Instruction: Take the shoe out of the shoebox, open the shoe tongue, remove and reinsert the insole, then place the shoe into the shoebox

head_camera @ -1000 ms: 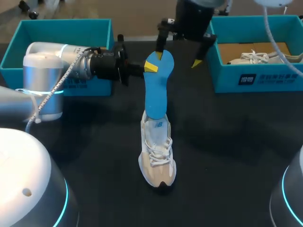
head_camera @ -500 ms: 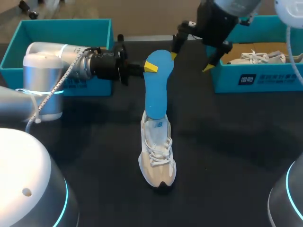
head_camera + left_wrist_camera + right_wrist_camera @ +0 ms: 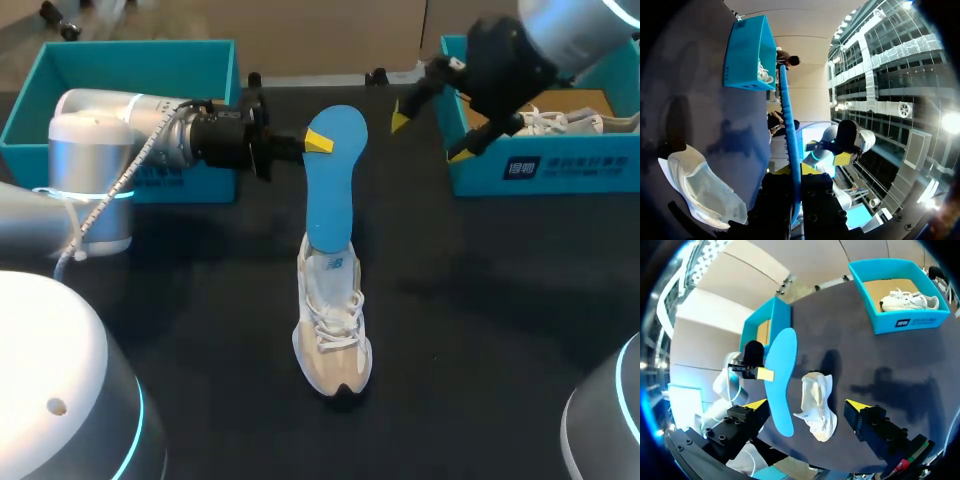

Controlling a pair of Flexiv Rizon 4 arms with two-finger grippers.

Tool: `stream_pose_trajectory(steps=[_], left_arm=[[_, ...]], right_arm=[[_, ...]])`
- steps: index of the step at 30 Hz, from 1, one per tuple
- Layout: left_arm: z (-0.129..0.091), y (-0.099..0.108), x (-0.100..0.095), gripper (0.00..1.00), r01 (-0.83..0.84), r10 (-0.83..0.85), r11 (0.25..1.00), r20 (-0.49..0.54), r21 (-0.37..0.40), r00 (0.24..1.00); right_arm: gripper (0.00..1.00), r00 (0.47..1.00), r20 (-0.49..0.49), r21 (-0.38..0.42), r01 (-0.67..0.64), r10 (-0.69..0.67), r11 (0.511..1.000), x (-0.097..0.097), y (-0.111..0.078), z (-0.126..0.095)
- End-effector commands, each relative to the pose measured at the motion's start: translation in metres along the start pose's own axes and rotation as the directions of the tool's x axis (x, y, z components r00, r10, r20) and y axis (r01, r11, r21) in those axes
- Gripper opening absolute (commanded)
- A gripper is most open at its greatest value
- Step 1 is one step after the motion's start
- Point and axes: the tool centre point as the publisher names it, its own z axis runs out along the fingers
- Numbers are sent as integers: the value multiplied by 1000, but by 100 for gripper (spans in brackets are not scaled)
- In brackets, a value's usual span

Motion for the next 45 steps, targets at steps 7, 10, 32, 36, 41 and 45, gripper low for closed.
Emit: stream_pose_trajectory(steps=[7,10,32,36,41,45], left_arm=[[0,0,0,0,1,-1,1000,3,0,1000],[0,0,0,0,1,-1,1000,3,0,1000],[0,0,0,0,1,-1,1000,3,0,1000],[0,0,0,0,1,-1,1000,3,0,1000],[0,0,0,0,1,-1,1000,3,0,1000],[0,0,0,0,1,-1,1000,3,0,1000]], right_arm=[[100,865,-501,6,29,-22,1000,-15,-2,3],[100,839,-543,10,28,-18,1000,-18,-1,6],[100,759,-650,48,16,19,999,-32,-2,32],[100,734,-679,44,10,22,999,-36,-2,35],[100,731,-682,44,6,25,999,-37,1,36],[100,710,-703,70,14,39,997,-38,3,40]])
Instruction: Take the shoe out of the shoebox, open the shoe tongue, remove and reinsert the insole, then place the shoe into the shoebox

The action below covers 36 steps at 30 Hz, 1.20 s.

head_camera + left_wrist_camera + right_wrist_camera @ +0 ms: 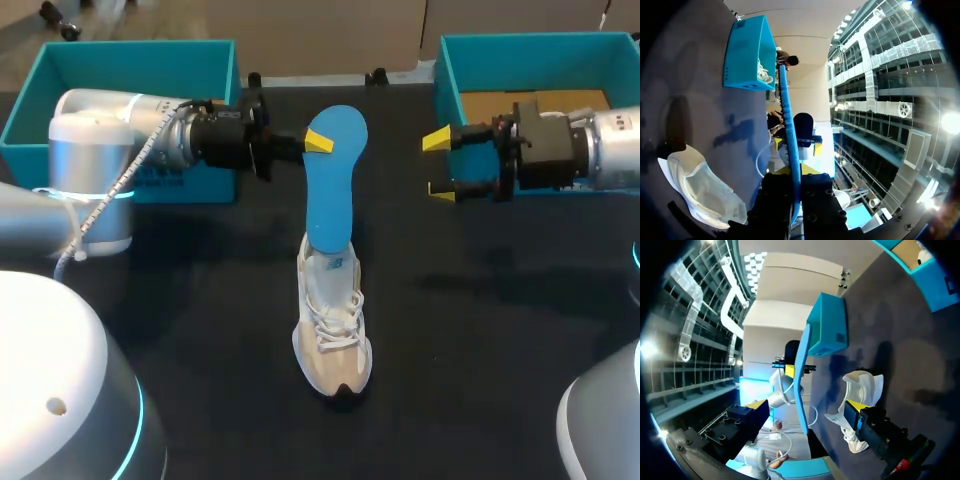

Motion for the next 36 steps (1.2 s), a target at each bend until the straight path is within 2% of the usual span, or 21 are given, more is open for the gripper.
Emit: stream_pose_trajectory(steps=[1,17,22,30,33,36], left_arm=[[0,0,0,0,1,-1,1000,3,0,1000],[0,0,0,0,1,-1,1000,3,0,1000],[-2,0,4,0,-239,239,971,11,-27,971],[-5,2,18,0,-479,475,876,-63,-66,878],[-6,-1,23,0,-524,521,850,-61,-55,852],[-9,-2,30,0,-613,612,790,-48,-24,790]], right_arm=[[100,1000,-21,21,-3,3,1000,-3,4,4],[100,1000,-21,21,-3,3,1000,-3,4,4],[100,1000,-21,21,-3,3,1000,-3,4,4],[100,1000,-21,21,-3,3,1000,-3,4,4],[100,1000,-21,21,-3,3,1000,-3,4,4],[100,1000,-21,21,-3,3,1000,-3,4,4]])
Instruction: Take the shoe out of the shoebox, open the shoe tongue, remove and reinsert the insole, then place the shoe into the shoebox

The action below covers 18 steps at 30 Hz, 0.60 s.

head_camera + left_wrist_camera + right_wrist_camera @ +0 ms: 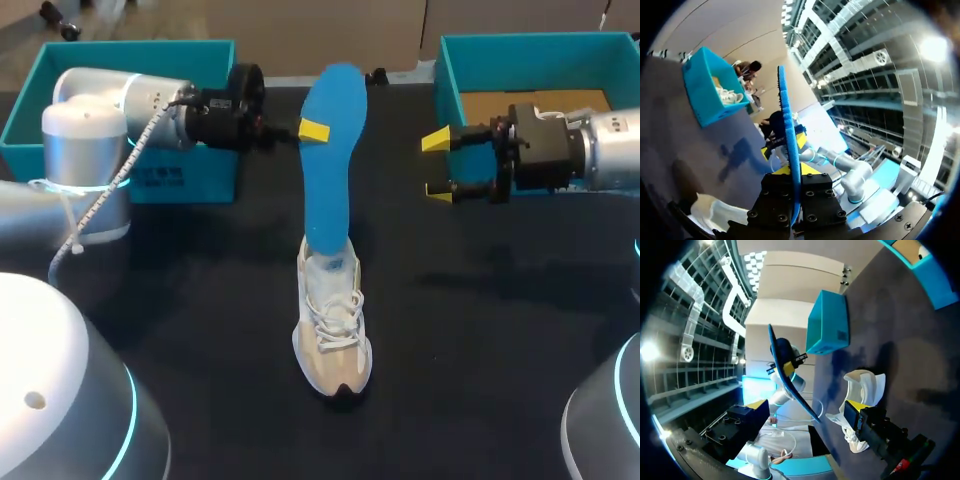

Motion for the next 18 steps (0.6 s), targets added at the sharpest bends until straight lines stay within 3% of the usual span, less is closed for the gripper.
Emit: stream_pose_trajectory(steps=[1,8,14,18], left_arm=[[-4,-4,5,0,-154,154,988,27,17,988],[-5,-6,7,0,-370,369,928,50,29,928],[-9,-11,12,0,-587,584,808,70,46,809],[-13,-17,14,0,-697,695,717,62,-2,716]], right_arm=[[100,1000,2,-1,-1,1,1000,0,0,1],[100,1000,2,-1,-1,1,1000,0,0,1],[100,1000,2,-1,-1,1,1000,0,0,1],[100,1000,2,-1,-1,1,1000,0,0,1]])
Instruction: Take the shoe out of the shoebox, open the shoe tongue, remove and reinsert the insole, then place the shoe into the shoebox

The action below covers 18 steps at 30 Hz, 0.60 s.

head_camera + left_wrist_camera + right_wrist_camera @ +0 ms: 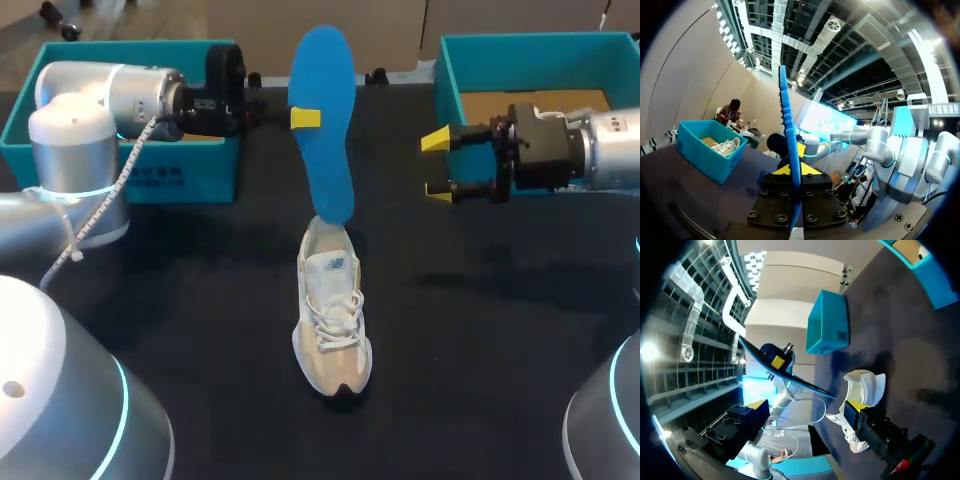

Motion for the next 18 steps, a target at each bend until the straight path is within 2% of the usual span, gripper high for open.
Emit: stream_pose_trajectory(steps=[1,9,14,18], left_arm=[[-3,-4,2,0,-217,217,976,-6,-33,976],[-4,-4,2,0,-491,494,863,-12,-119,870],[-5,7,-4,0,-735,743,663,3,-141,669],[-7,12,-12,0,-817,825,564,38,-118,564]], right_arm=[[100,1000,2,-1,0,0,1000,0,0,1],[100,1000,2,-1,0,0,1000,0,0,1],[100,1000,2,-1,0,0,1000,0,0,1],[100,1000,2,-1,0,0,1000,0,0,1]])
